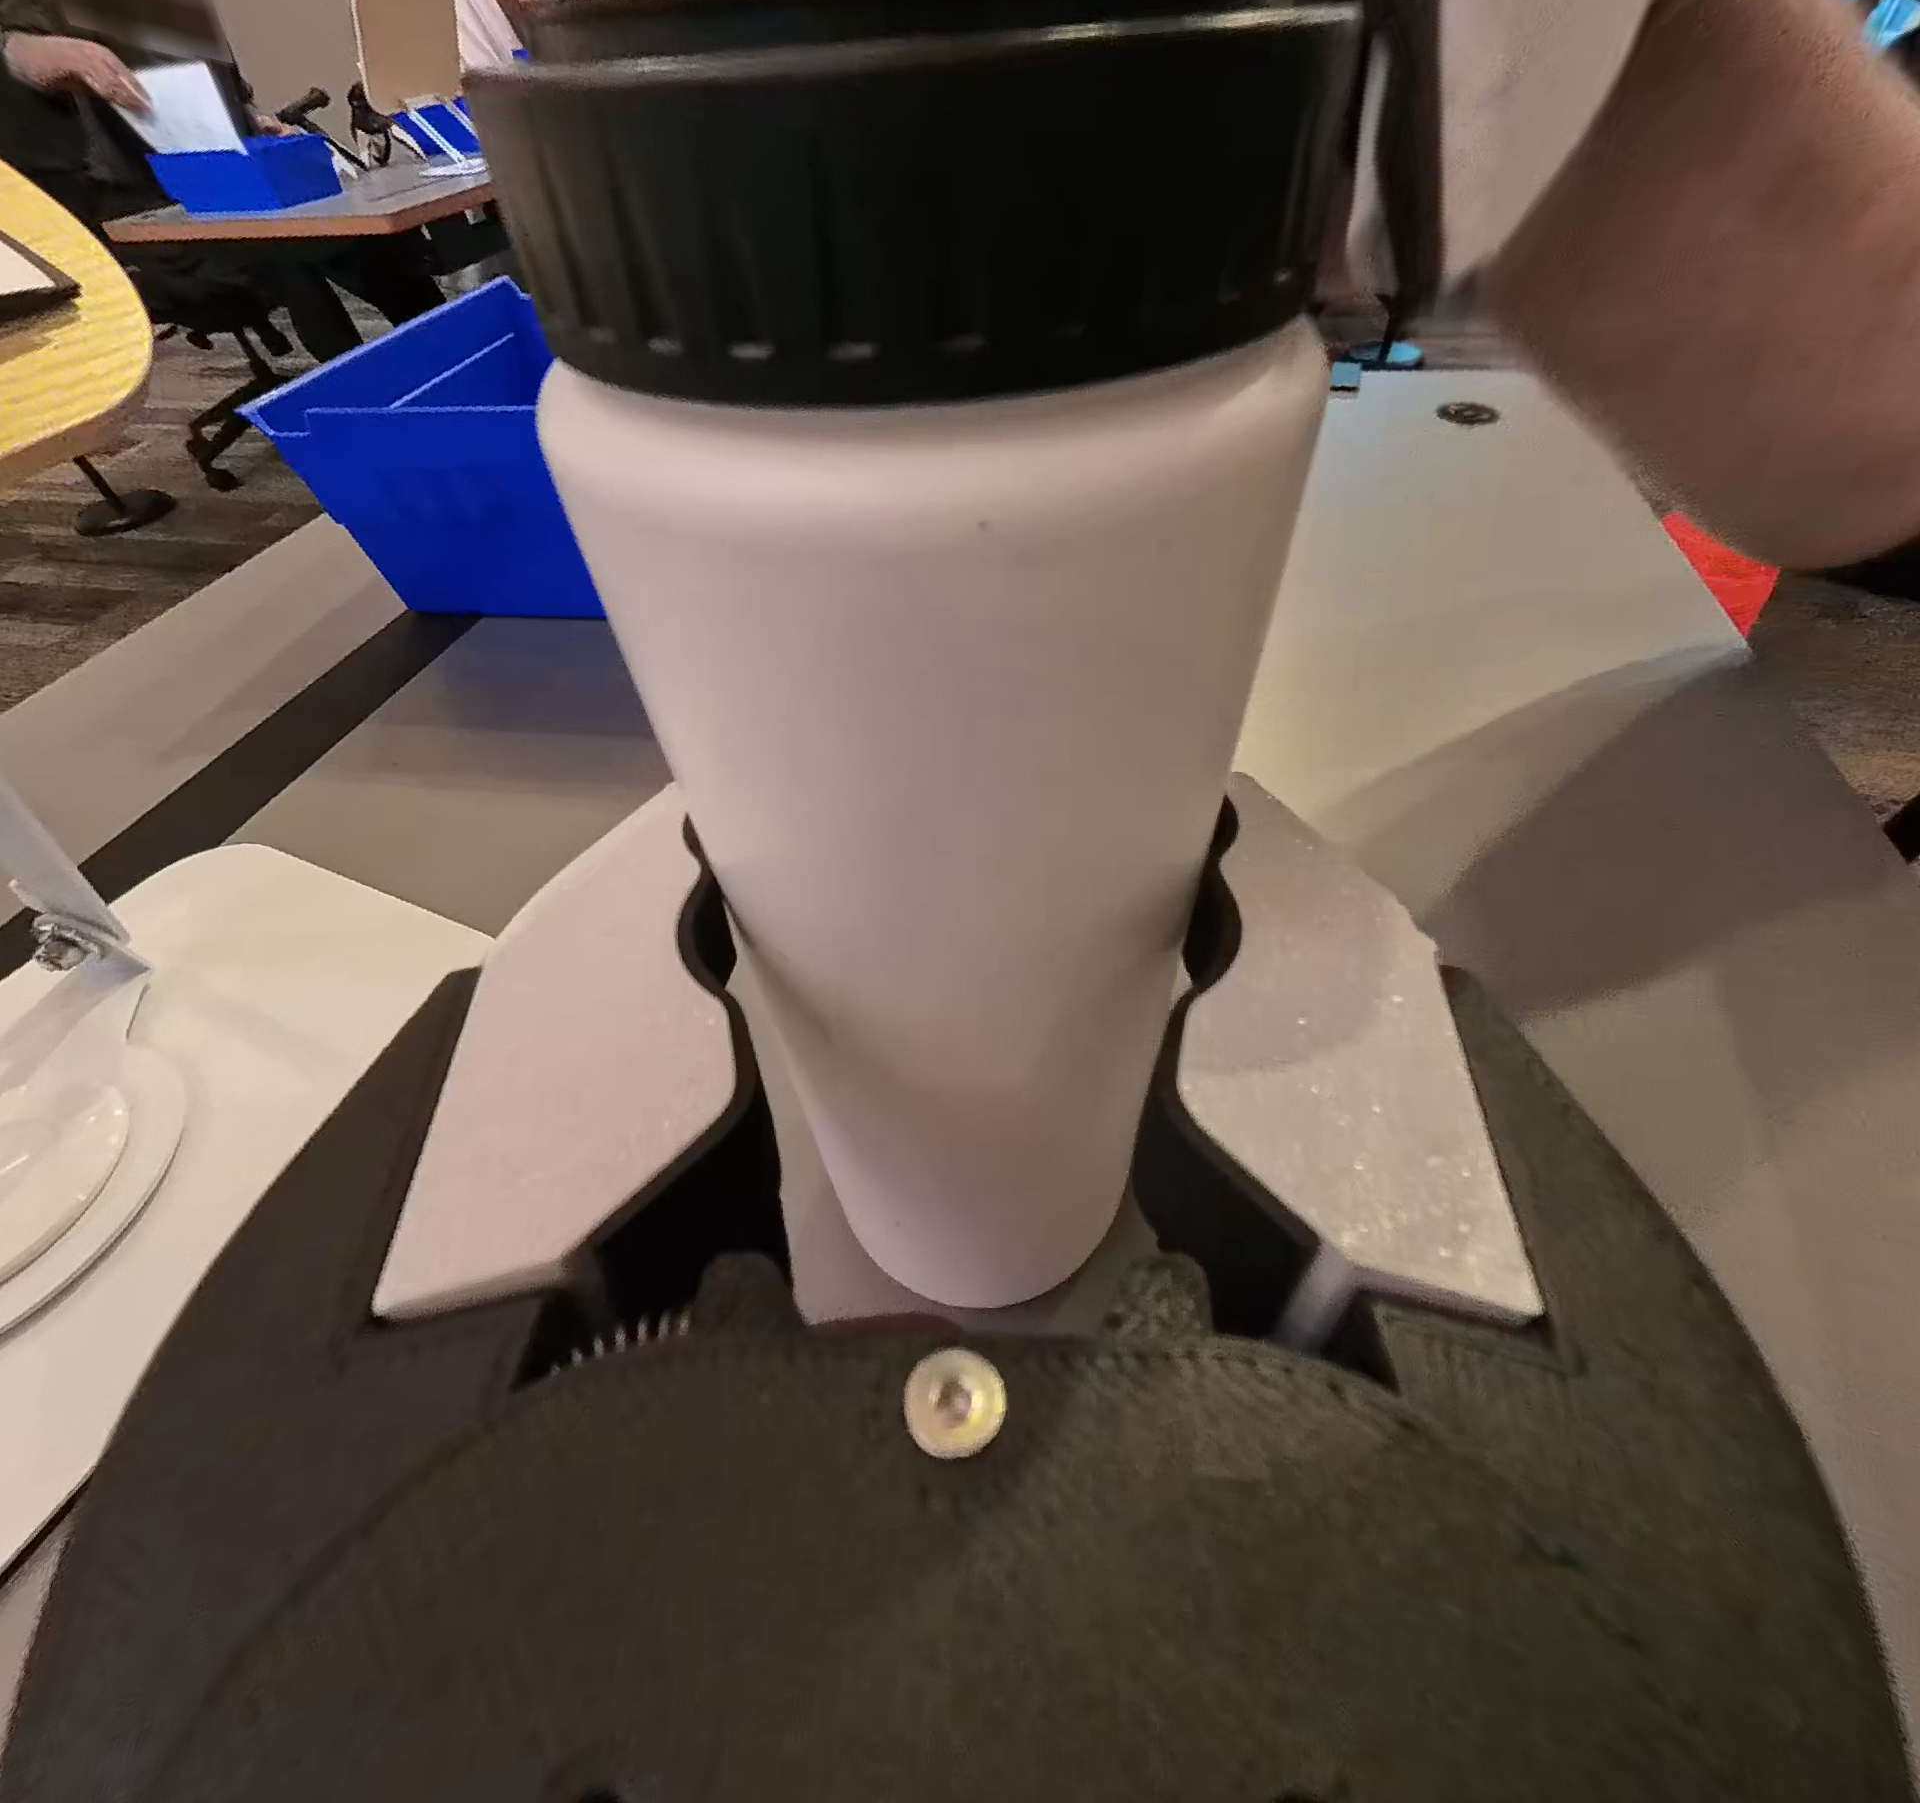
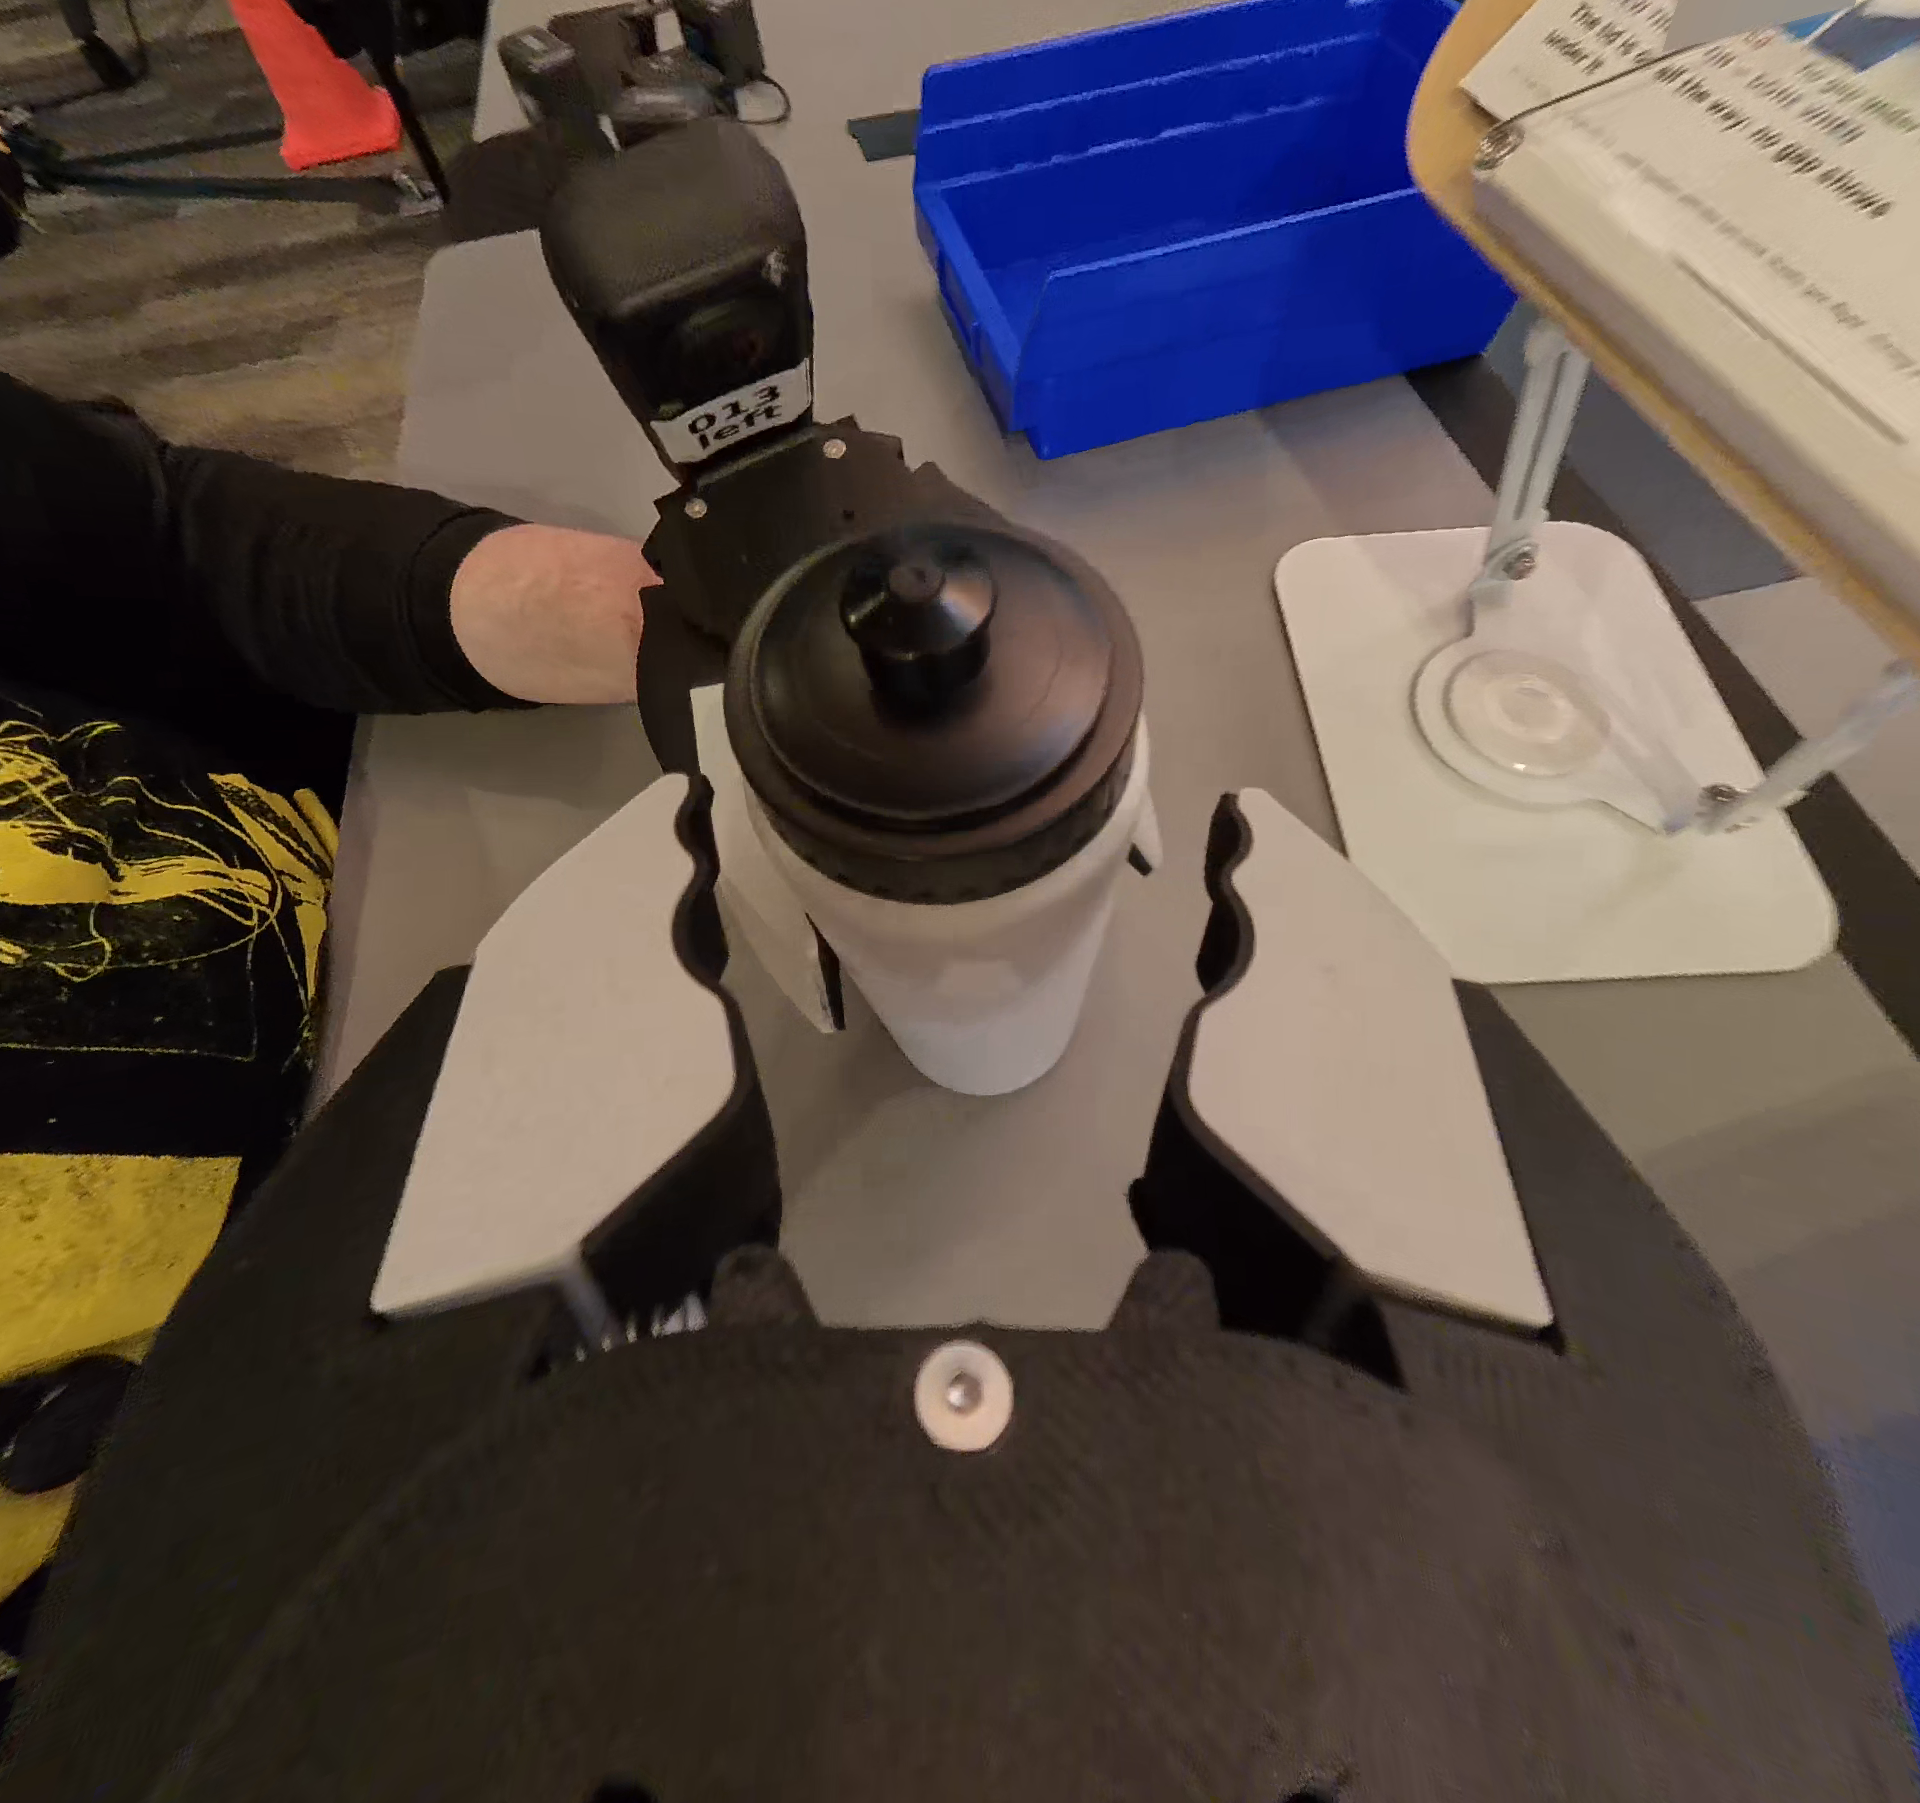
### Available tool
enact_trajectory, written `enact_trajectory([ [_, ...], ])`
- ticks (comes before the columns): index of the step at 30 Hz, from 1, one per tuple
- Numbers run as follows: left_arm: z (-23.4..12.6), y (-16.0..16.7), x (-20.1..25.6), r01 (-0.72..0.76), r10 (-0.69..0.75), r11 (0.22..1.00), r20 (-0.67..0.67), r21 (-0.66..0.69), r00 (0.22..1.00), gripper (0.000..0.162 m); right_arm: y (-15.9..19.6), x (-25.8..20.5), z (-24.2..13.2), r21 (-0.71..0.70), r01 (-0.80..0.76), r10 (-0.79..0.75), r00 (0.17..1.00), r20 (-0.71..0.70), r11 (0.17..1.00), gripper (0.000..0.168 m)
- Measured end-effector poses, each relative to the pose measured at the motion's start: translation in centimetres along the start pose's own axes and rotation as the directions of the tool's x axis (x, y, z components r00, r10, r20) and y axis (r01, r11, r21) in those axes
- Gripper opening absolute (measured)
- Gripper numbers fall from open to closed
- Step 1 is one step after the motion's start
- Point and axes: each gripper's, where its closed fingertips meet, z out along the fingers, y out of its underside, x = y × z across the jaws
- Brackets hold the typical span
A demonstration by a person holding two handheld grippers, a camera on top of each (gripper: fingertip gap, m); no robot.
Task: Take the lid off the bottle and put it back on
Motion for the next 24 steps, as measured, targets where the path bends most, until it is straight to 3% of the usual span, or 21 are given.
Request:
enact_trajectory([
  [5,0.2,-0.1,0.0,-0.001,0.001,1.000,0.005,0.008,1.000,0.086,-1.1,-0.4,-1.3,-0.215,-0.008,0.002,1.000,-0.026,0.977,0.074],
  [8,0.2,-0.1,0.0,-0.001,0.001,1.000,0.006,0.015,1.000,0.086,-1.0,-0.6,-0.9,-0.364,-0.005,-0.001,1.000,-0.017,0.931,0.082],
  [10,0.3,-0.1,0.0,-0.005,0.005,1.000,0.006,0.015,1.000,0.086,-0.7,-0.5,-0.7,-0.451,-0.019,0.008,1.000,-0.026,0.892,0.077],
  [12,0.2,-0.1,0.0,-0.002,0.002,1.000,0.006,0.016,1.000,0.086,-1.0,-0.5,-0.4,-0.488,-0.053,0.044,0.999,-0.030,0.871,0.070],
  [24,0.3,-0.1,0.1,0.000,0.000,1.000,0.004,0.020,1.000,0.086,-0.4,-0.6,-0.1,-0.655,-0.093,0.080,0.996,-0.050,0.750,0.073],
])
